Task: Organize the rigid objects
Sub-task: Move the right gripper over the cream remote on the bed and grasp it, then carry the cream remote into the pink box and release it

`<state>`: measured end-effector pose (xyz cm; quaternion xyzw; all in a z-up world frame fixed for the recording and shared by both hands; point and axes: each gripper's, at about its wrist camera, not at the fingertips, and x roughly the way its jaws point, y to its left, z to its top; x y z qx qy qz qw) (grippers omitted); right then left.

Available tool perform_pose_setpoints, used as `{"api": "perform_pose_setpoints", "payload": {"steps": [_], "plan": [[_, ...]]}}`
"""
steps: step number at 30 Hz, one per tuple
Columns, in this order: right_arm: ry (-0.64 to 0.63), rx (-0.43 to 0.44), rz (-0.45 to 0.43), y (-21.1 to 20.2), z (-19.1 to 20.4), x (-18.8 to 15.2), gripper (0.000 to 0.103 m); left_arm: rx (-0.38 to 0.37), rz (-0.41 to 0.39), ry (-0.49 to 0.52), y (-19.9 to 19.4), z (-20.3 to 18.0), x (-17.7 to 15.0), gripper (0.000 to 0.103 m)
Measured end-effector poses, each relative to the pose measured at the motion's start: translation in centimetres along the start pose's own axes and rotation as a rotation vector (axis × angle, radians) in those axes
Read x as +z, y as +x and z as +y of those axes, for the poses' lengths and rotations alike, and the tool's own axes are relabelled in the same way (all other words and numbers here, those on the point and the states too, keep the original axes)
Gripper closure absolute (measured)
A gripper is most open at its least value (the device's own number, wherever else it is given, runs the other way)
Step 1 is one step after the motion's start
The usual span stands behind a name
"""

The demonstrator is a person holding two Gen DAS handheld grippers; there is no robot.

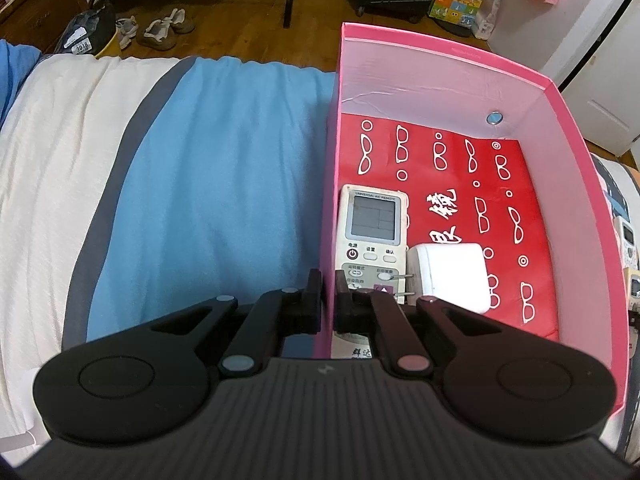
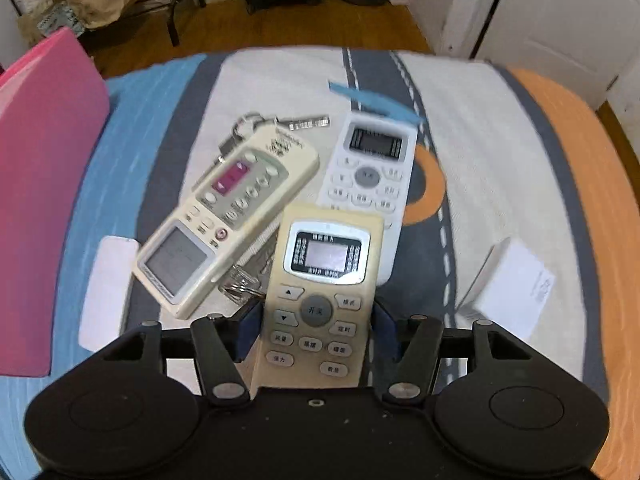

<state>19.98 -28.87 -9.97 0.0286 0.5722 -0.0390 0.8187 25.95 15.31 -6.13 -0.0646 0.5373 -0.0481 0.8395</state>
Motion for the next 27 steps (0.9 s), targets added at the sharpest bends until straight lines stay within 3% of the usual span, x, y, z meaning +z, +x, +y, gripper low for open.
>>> {"api": "perform_pose_setpoints", "payload": {"steps": [5, 14, 19, 23, 27], "plan": [[0.034, 0.006, -0.035, -0.7, -0.3, -0.4, 0.040, 0.008, -0.005, 0.010, 0.0, -0.1, 0.0, 0.099], [0.033, 0.110, -0.141, -5.7, 1.4, -2.1, 0.040, 0.012, -0.014, 0.023, -0.2, -0.3, -0.1, 0.100], [0.008, 0.226, -0.241, -10.1, 3.7, -2.6, 0.040, 0.015, -0.016, 0.026, -0.2, -0.4, 0.0, 0.100], [-0.098, 0.341, -0.329, -14.9, 8.0, -2.3, 0.040, 0.015, -0.016, 0.028, -0.1, -0.4, -0.1, 0.100], [-0.134, 0.506, -0.296, -16.2, 12.5, -1.1, 0.040, 0.009, -0.012, 0.017, -0.1, -0.2, 0.0, 0.100]]}}
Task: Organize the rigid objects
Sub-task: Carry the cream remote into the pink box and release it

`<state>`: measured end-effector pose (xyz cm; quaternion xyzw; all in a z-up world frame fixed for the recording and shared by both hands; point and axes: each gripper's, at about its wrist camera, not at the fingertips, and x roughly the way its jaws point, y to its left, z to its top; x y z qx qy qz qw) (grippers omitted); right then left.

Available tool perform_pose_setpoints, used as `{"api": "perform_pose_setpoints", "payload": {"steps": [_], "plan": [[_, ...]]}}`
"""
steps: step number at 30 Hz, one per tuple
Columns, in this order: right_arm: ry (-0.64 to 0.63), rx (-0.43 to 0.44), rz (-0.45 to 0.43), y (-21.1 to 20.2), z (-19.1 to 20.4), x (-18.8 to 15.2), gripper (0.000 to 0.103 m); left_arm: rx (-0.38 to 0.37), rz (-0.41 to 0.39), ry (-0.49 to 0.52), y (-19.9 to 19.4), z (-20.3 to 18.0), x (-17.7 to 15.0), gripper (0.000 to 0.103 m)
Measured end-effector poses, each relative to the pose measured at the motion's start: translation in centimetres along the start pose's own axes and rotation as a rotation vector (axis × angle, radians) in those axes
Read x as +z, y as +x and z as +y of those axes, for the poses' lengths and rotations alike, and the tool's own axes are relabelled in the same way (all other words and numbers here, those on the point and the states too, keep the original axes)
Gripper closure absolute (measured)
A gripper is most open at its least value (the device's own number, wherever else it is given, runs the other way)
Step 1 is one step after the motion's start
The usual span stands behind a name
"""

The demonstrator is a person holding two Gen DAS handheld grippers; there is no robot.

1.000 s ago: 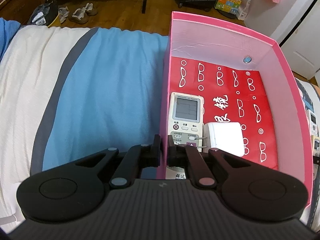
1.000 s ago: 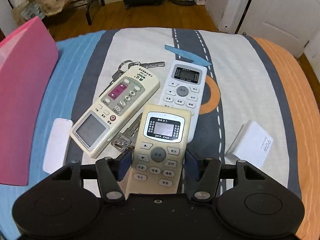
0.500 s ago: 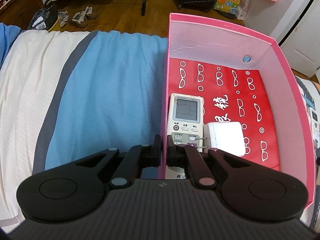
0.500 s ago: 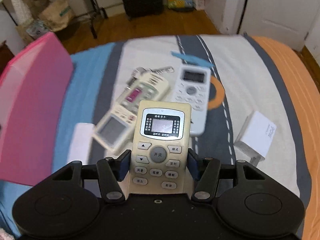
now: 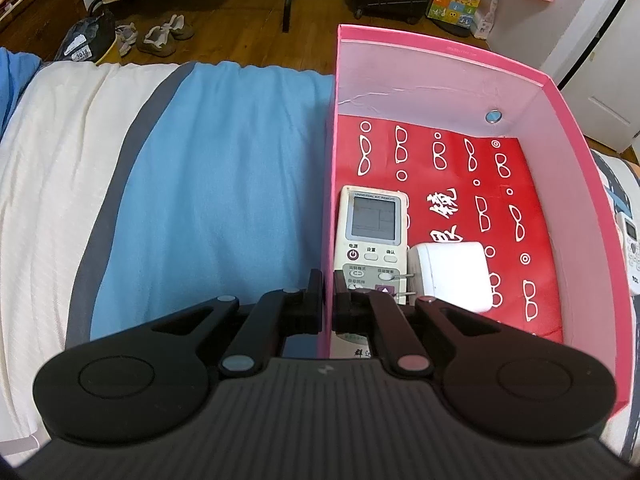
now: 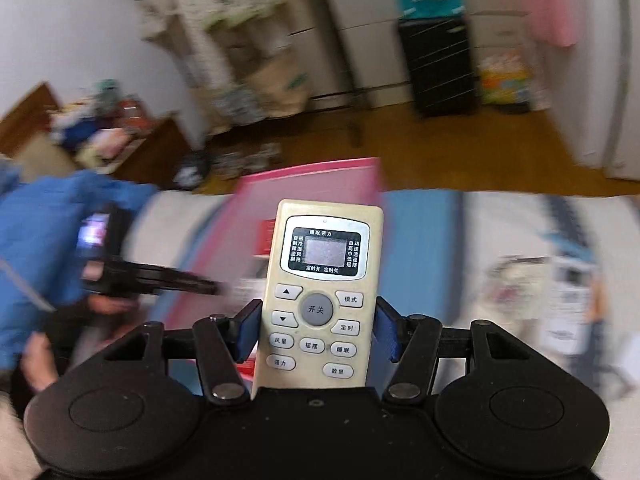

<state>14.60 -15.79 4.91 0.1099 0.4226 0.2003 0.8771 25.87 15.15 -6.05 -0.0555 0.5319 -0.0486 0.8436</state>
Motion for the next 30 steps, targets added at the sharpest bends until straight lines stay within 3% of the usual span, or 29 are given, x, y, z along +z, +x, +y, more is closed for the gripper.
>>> {"api": "perform_pose_setpoints", "payload": {"steps": [4, 8, 15, 19, 30], "plan": [[-0.002, 0.090, 0.077, 4.1, 3.5, 0.7, 0.040, -0.004, -0.005, 0.002, 0.0, 0.1, 0.0, 0.100], [0.016, 0.094, 0.135, 9.5, 5.4, 1.2, 0.040, -0.016, -0.005, -0.006, 0.0, 0.3, -0.1, 0.099], [0.131, -0.036, 0.256, 18.5, 4.7, 2.1, 0.040, -0.030, -0.005, -0.012, 0.1, 0.6, -0.1, 0.099], [0.176, -0.105, 0.281, 20.9, 3.5, 1.9, 0.040, -0.025, -0.007, -0.002, 0.1, 0.4, -0.2, 0.099], [0.201, -0.118, 0.306, 22.3, 3.8, 2.4, 0.036, -0.025, -0.010, 0.011, 0.1, 0.3, -0.2, 0.099]]}}
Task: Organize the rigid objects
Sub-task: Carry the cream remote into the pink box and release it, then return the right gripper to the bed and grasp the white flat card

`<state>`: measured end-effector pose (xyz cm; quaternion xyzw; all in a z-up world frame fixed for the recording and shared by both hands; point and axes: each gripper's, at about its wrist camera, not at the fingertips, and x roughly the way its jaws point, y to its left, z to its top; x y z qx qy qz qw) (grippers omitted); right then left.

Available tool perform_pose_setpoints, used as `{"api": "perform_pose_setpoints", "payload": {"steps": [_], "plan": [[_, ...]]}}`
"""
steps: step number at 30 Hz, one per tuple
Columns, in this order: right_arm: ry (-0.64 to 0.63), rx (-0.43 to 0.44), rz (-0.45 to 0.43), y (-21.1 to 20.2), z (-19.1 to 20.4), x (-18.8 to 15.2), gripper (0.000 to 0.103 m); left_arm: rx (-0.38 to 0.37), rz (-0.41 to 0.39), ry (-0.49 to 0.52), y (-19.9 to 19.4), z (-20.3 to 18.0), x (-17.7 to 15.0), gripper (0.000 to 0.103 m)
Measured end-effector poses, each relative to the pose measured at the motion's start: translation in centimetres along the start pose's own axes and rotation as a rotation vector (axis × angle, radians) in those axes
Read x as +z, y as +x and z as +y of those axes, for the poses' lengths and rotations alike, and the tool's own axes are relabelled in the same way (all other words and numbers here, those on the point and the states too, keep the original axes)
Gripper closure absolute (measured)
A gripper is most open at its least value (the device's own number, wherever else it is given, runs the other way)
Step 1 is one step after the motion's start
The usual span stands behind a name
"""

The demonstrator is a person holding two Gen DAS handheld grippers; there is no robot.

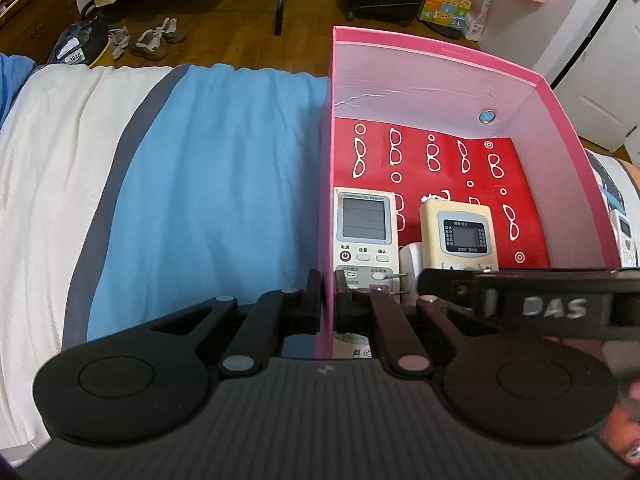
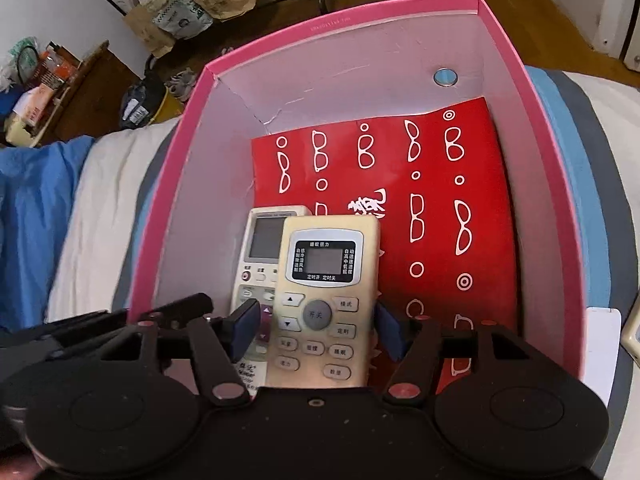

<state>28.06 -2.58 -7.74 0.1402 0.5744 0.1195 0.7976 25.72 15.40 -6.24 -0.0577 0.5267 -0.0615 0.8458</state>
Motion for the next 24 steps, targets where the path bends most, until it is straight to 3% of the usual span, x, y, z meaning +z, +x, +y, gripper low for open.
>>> {"api": "perform_pose_setpoints", "payload": {"steps": [8, 13, 19, 24], "plan": [[-0.151, 0.080, -0.046, -9.2, -0.8, -1.3, 0.035, 0.006, -0.001, 0.011, -0.1, -0.2, 0.0, 0.099], [-0.265, 0.006, -0.106, -15.4, -2.9, -2.7, 0.035, 0.016, 0.004, 0.014, -0.1, -0.4, 0.1, 0.099], [-0.264, -0.077, -0.199, -19.9, -8.8, -5.4, 0.035, 0.019, -0.006, 0.019, -0.7, -0.6, -0.1, 0.099], [-0.150, -0.031, -0.215, -19.6, -14.9, -6.7, 0.035, 0.030, -0.008, 0.040, -0.9, -0.9, -0.3, 0.099]]}}
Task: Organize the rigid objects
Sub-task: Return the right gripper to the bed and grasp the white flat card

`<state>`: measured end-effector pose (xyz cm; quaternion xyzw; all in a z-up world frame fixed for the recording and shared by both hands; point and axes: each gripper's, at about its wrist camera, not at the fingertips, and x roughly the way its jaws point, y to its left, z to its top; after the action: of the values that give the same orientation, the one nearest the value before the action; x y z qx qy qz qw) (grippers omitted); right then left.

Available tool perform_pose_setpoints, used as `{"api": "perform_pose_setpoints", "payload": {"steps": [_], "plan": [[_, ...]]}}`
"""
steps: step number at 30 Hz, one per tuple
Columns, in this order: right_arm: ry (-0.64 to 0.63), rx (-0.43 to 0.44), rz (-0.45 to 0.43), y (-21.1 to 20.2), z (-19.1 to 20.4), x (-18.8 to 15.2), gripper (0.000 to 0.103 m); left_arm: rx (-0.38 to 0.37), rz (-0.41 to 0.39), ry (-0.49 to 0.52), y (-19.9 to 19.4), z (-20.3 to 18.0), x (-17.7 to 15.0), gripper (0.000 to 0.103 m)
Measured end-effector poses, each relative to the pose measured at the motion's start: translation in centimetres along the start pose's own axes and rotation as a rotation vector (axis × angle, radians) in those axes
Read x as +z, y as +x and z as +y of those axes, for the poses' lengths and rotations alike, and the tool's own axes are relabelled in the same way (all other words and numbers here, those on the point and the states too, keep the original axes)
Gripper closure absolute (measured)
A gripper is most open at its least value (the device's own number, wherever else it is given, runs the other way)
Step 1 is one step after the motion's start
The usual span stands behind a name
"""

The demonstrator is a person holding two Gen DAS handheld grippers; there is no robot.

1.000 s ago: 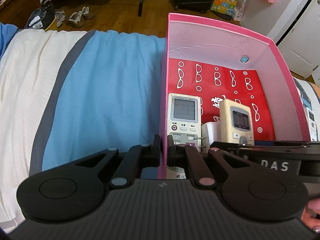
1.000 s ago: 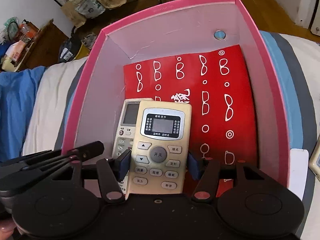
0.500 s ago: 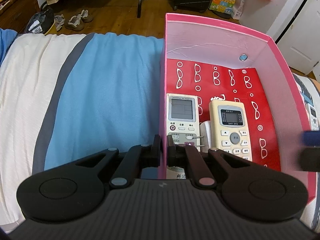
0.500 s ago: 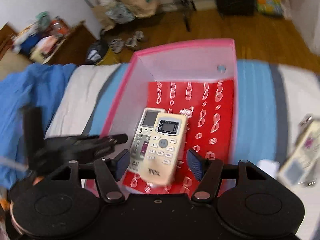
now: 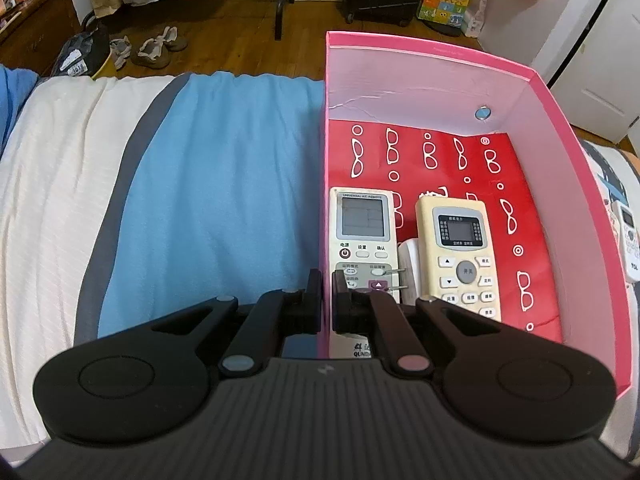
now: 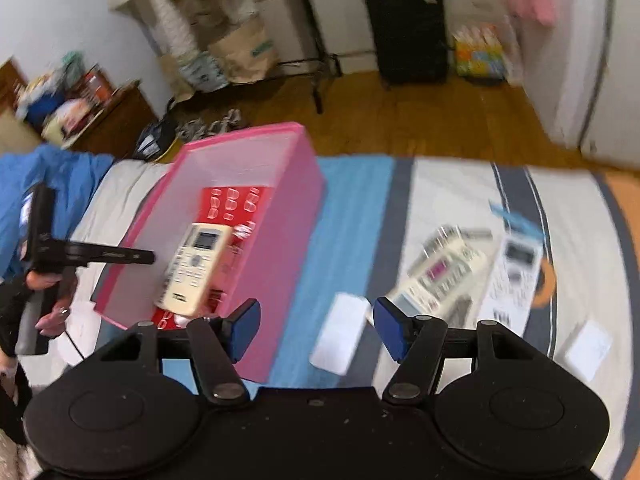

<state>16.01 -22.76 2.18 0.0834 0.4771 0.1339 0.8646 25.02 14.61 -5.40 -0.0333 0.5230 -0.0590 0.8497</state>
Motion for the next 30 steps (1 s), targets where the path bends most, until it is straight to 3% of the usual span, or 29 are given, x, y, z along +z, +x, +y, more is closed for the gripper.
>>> {"api": "perform_pose_setpoints", "payload": {"steps": [5, 13, 19, 25, 30], "plan": [[0.125, 0.020, 0.074, 3.0, -3.8, -1.3, 0.035, 0.030, 0.001, 0.031, -0.1, -0.8, -0.1, 0.099], [0.202, 0.028, 0.166, 7.8, -6.1, -2.5, 0.035, 0.029, 0.008, 0.038, -0.3, -0.8, -0.2, 0.099], [0.279, 0.026, 0.154, 9.9, -6.9, -2.6, 0.037, 0.026, 0.005, 0.046, -0.2, -0.7, -0.2, 0.099], [0.191, 0.097, 0.113, 10.6, -4.7, -2.7, 0.049, 0.027, 0.008, 0.055, -0.2, -0.7, -0.3, 0.099], [0.081, 0.088, 0.126, 12.0, -2.4, -3.2, 0.051, 0.028, 0.009, 0.054, -0.2, -0.8, -0.3, 0.099]]}}
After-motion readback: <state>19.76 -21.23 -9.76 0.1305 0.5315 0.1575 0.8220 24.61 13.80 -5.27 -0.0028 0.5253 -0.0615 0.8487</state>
